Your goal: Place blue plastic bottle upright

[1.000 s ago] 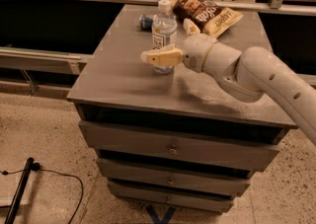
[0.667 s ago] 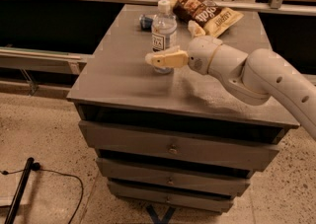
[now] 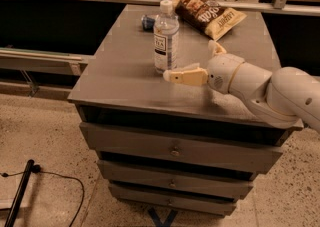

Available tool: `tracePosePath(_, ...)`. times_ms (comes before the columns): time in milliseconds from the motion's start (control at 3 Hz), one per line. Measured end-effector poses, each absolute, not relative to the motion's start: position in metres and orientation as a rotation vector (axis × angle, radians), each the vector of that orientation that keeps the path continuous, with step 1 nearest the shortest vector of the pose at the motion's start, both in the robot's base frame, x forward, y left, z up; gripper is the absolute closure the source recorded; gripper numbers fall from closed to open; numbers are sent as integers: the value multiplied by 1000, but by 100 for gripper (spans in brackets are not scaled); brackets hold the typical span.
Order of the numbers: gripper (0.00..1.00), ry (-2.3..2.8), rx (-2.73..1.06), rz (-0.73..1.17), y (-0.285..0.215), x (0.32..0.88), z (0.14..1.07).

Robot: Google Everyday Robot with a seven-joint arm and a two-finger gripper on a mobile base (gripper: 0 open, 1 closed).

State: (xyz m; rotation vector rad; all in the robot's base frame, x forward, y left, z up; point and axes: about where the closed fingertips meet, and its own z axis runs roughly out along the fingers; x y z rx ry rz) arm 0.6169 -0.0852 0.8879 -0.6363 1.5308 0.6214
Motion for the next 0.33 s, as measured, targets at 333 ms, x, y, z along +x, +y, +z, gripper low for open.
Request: tracePosePath(333,0,1531,-636,621,-85,617,888)
